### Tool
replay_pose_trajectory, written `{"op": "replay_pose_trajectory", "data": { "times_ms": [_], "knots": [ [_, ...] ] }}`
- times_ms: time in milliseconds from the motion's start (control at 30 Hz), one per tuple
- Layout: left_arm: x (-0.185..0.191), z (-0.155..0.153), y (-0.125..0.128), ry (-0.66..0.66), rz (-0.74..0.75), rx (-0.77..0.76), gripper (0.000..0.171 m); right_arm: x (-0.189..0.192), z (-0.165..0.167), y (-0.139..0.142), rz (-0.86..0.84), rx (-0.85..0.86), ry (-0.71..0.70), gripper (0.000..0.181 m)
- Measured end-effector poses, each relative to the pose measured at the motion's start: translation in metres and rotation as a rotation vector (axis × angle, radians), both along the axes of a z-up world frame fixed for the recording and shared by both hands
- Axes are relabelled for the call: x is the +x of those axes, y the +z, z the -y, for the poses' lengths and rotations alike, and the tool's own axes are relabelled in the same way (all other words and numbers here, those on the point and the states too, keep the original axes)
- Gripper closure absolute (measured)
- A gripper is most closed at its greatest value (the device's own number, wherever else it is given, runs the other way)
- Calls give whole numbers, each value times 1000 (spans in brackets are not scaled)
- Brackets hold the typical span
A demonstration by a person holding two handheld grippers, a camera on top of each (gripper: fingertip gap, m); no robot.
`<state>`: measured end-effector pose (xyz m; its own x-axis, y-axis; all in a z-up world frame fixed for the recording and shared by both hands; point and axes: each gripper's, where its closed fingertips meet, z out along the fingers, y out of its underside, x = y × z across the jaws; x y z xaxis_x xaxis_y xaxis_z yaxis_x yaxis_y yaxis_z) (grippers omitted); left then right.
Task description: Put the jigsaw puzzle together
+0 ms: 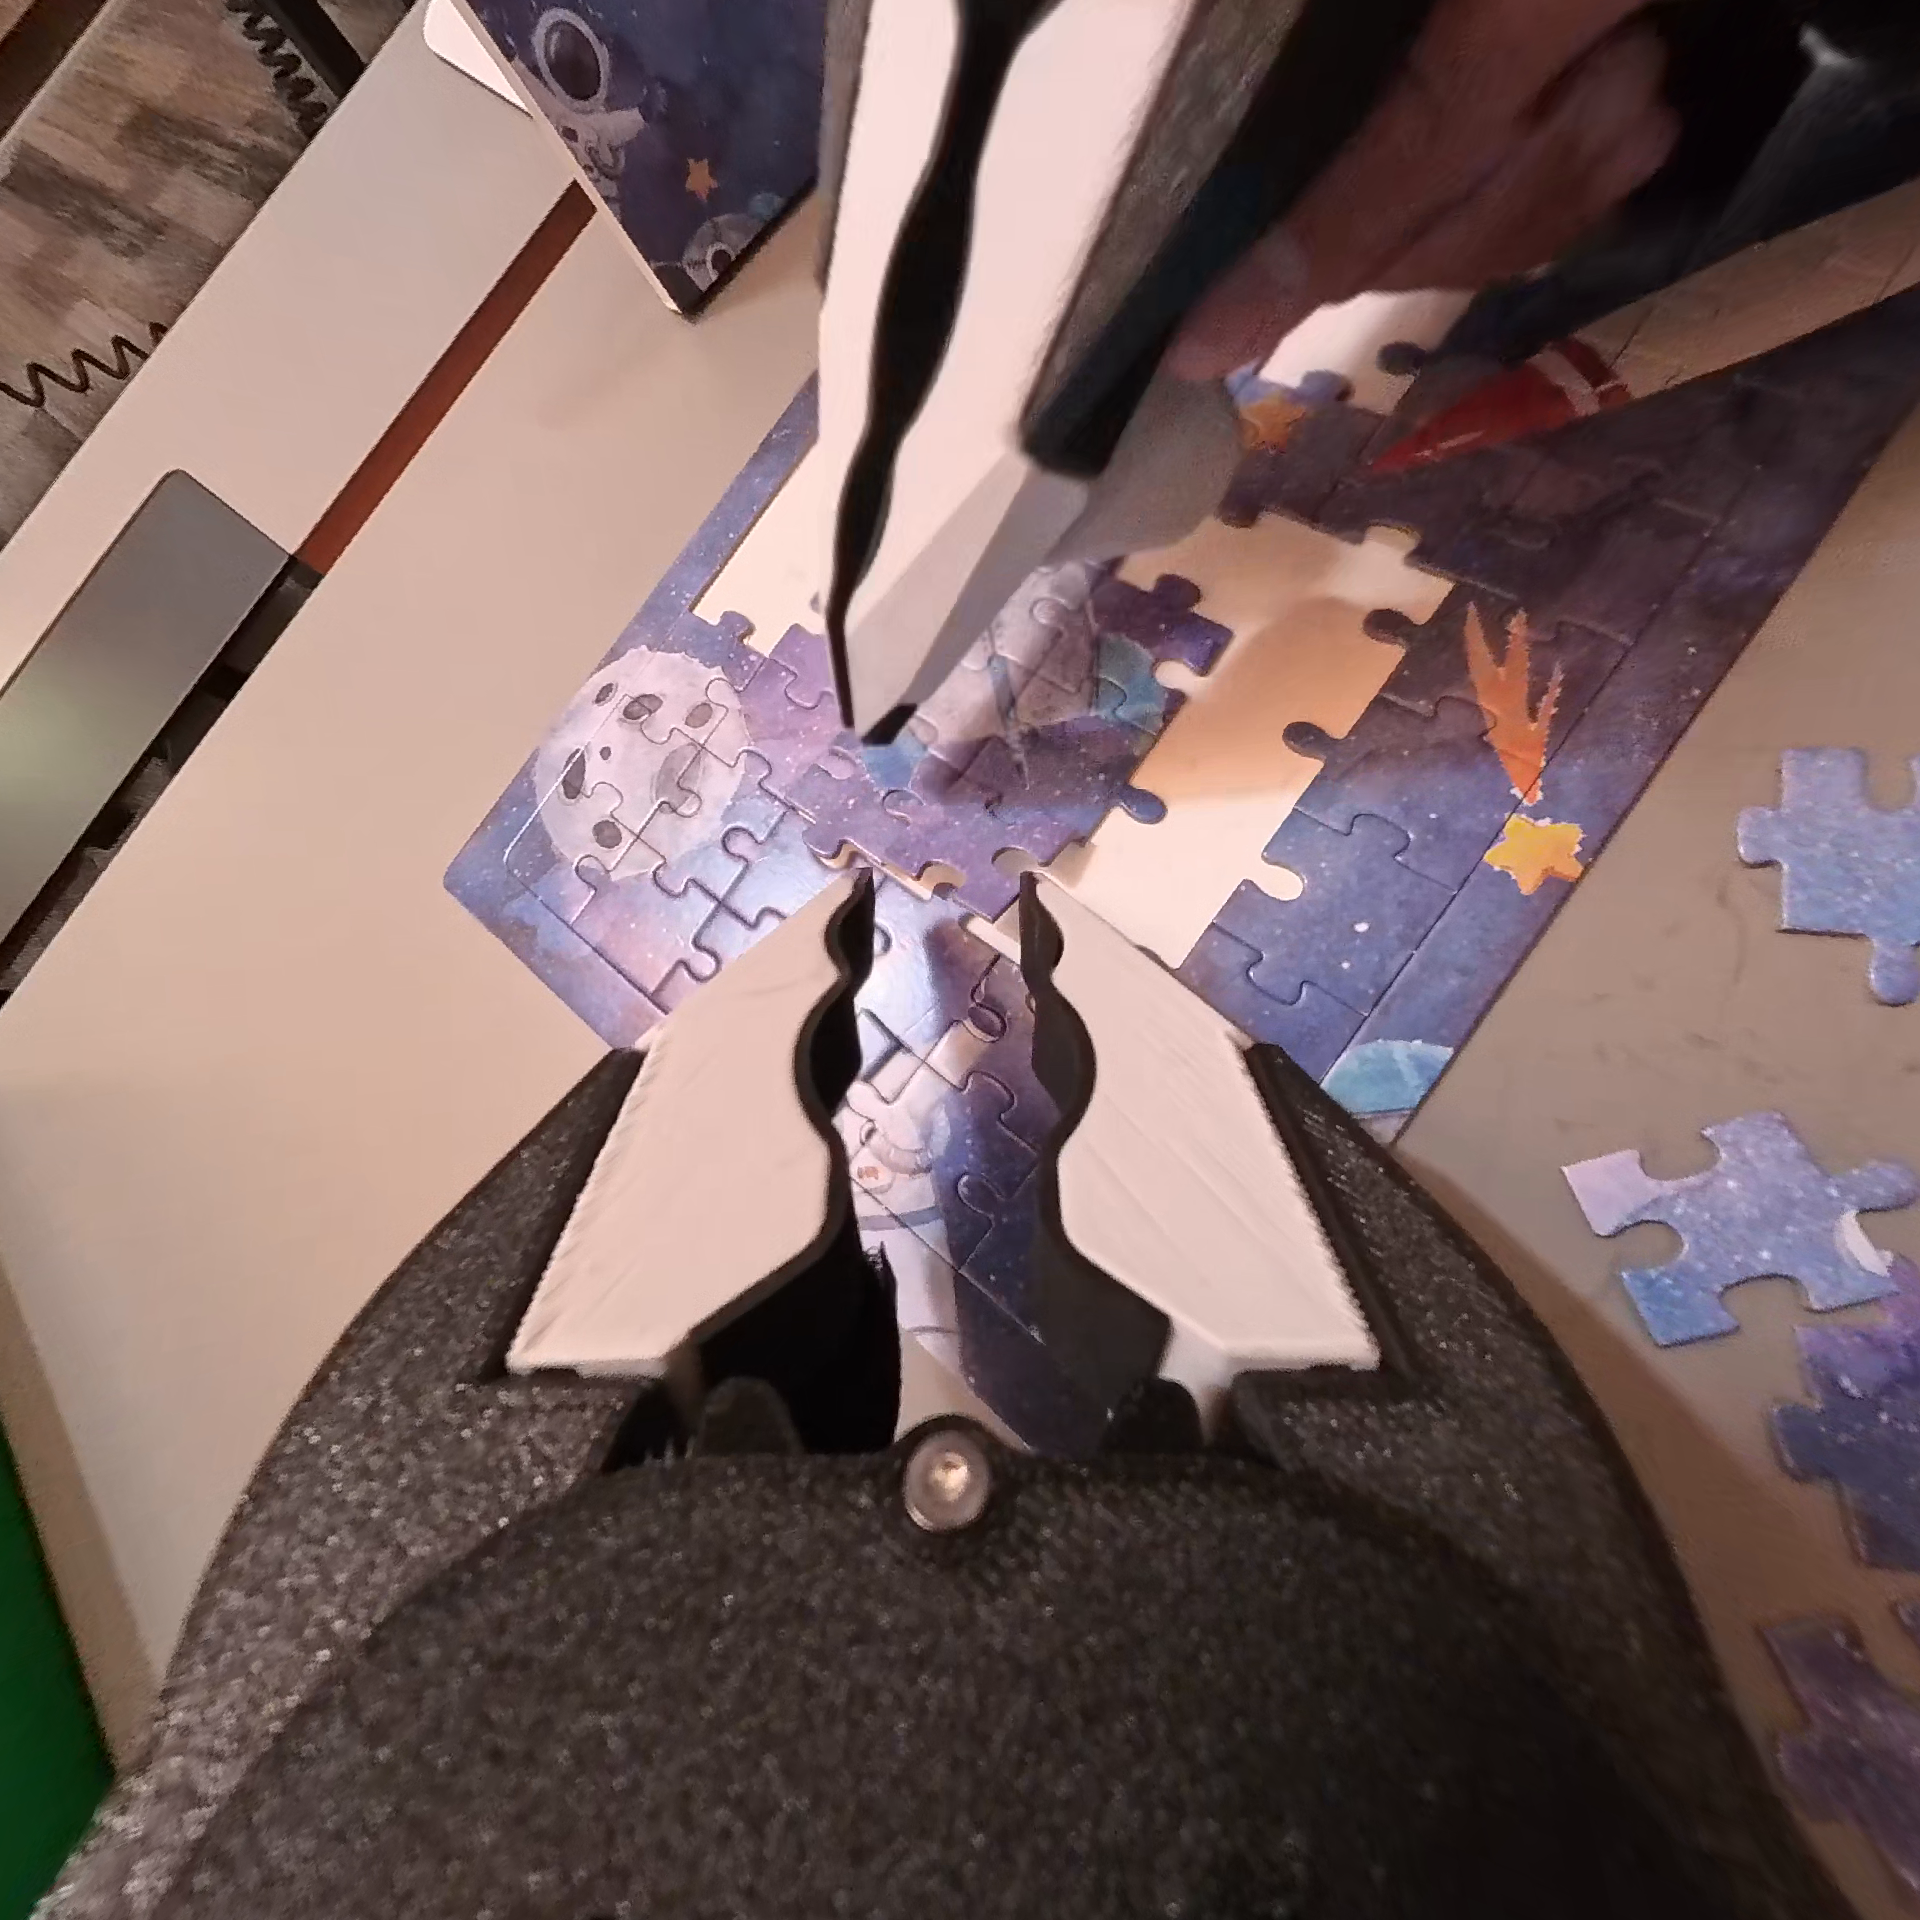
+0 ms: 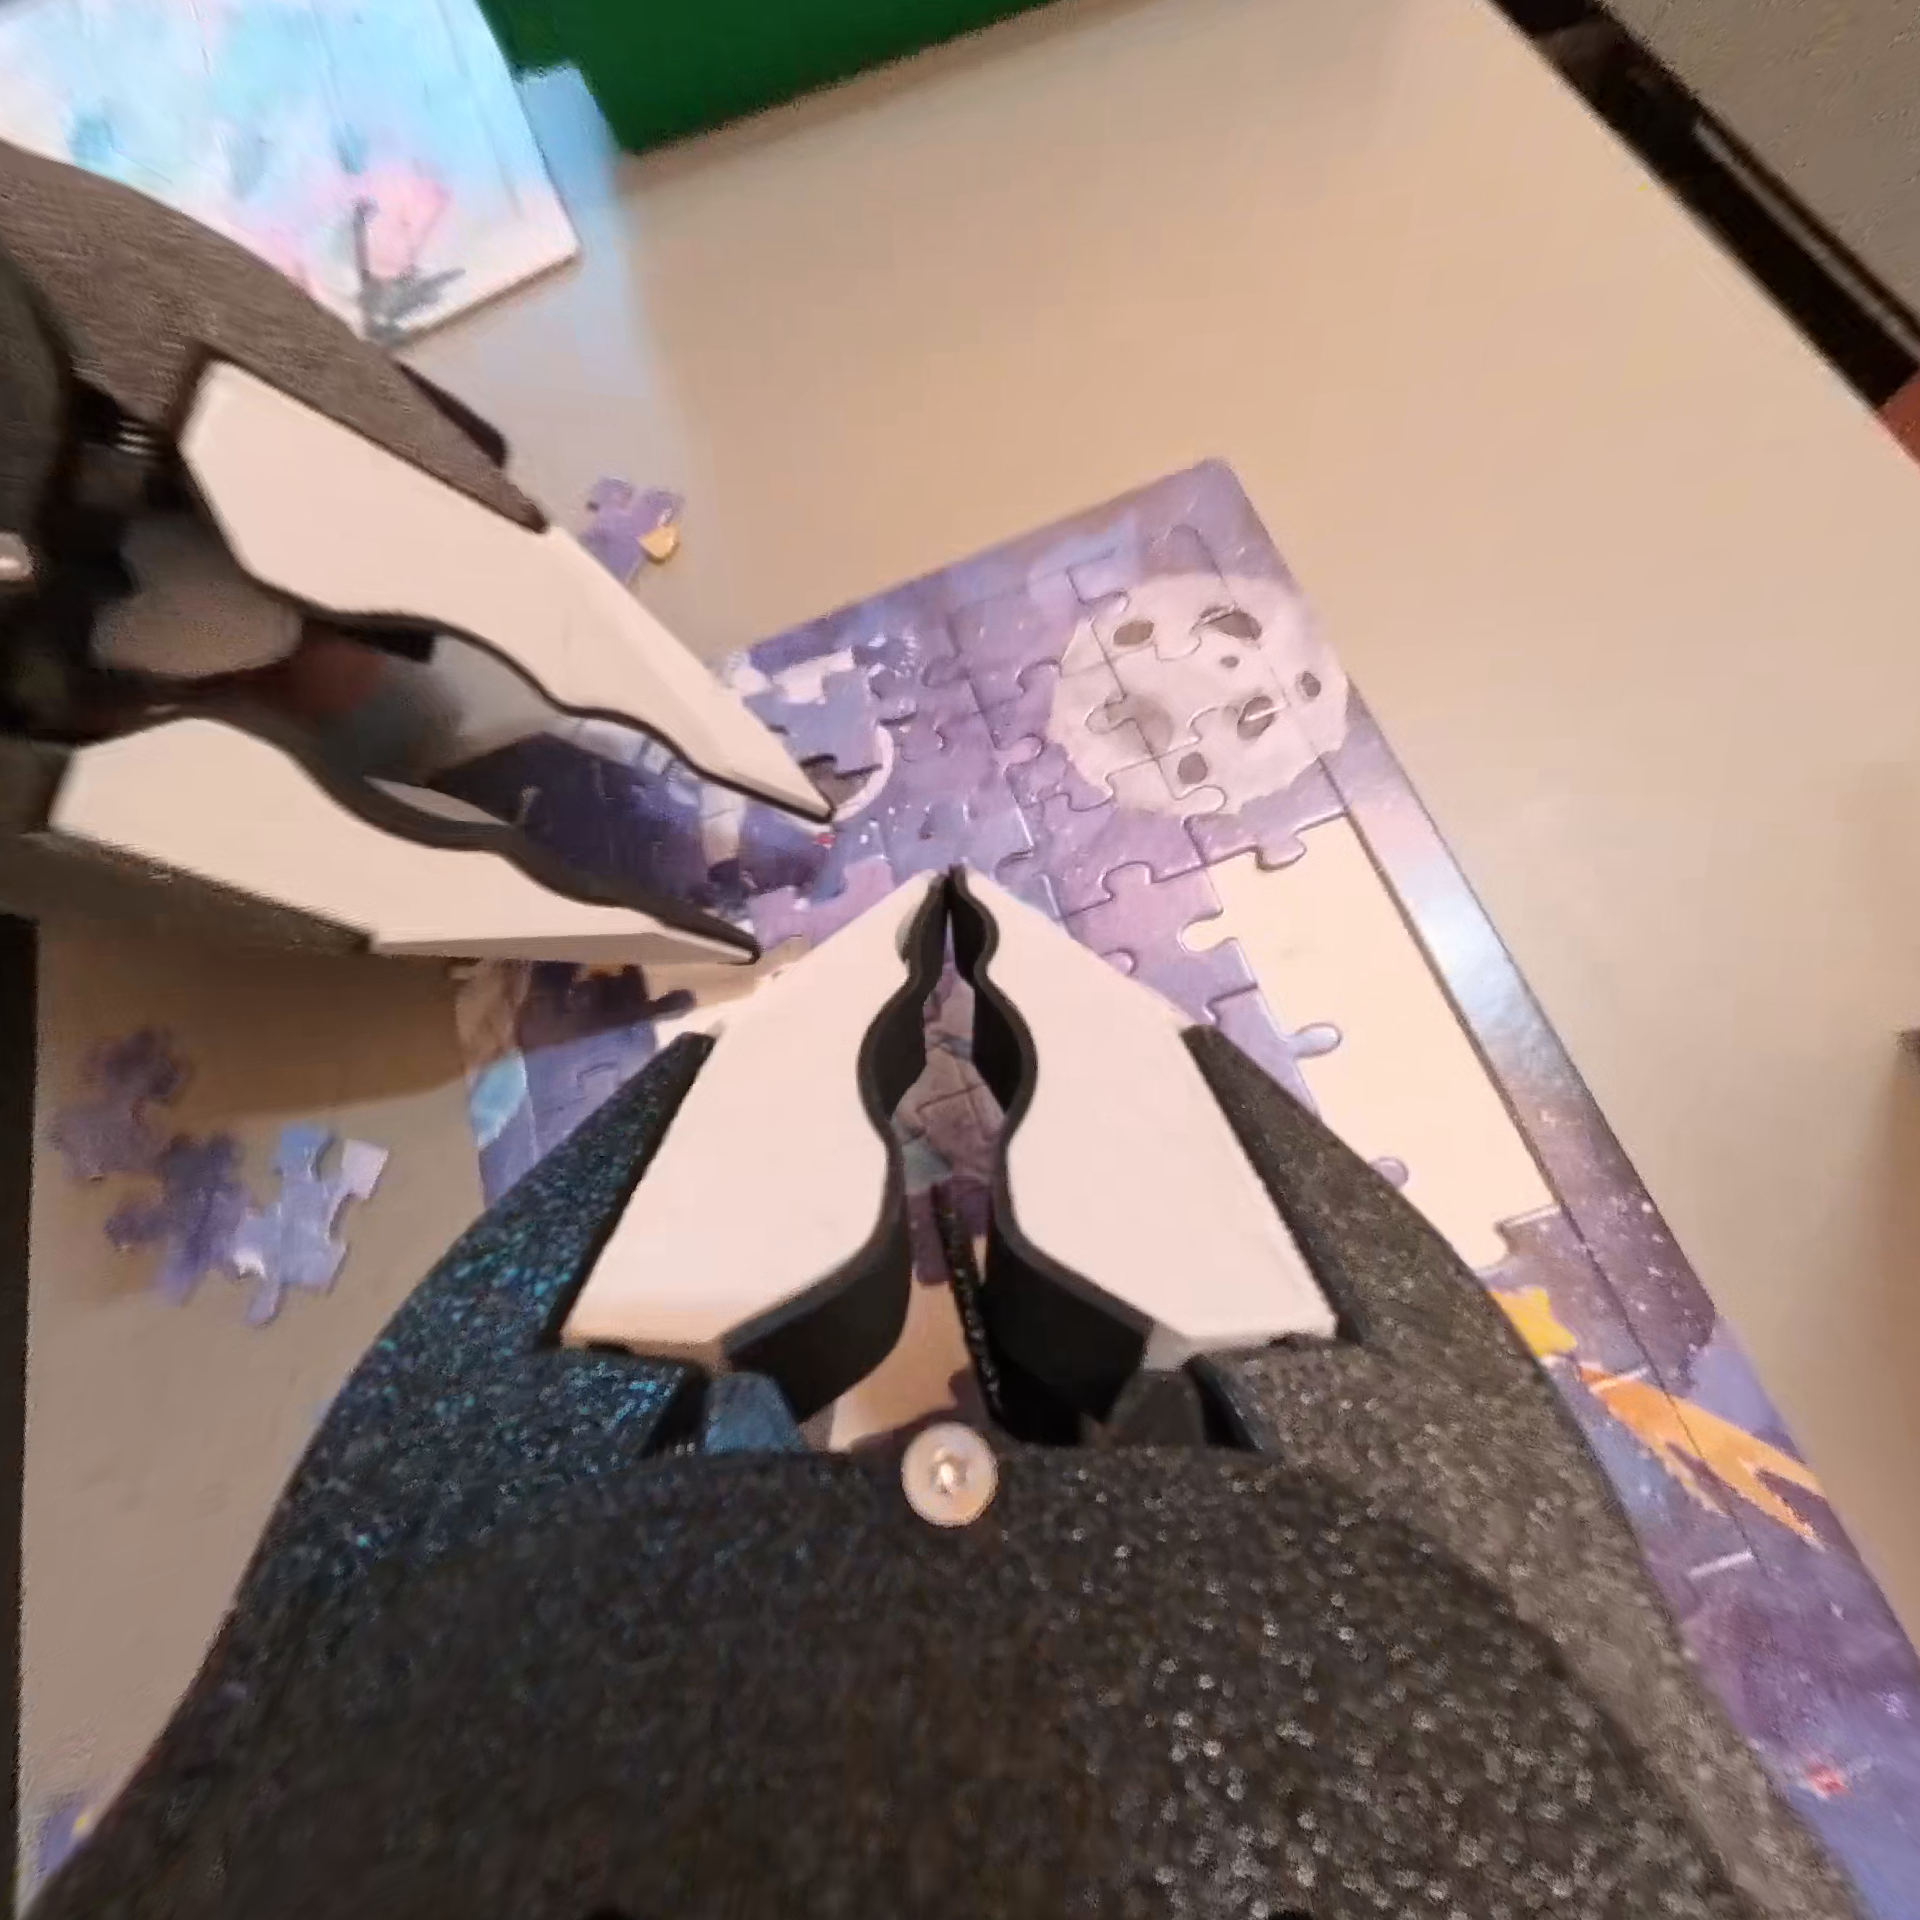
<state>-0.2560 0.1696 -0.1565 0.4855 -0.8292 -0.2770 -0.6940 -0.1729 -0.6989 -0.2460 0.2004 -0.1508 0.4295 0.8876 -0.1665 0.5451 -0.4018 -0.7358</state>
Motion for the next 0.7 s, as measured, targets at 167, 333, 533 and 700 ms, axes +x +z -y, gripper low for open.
{"op": "replay_pose_trajectory", "data": {
  "times_ms": [167, 333, 533, 700],
  "knots": [
    [1, -2, 0, 3, -1, 8, 145, -1, -1, -19, 49, -13, -4, 181],
    [0, 2, 0, -23, -5, -18, 144, 0, 0, -20, 13, -45, -8, 181],
    [-6, 6, -8, -52, -42, -42, 144, 0, 0, -20, 22, -26, -3, 181],
    [-3, -1, -8, -64, -84, 5, 142, 0, 0, -20, 34, -12, 2, 181]
  ]
}}
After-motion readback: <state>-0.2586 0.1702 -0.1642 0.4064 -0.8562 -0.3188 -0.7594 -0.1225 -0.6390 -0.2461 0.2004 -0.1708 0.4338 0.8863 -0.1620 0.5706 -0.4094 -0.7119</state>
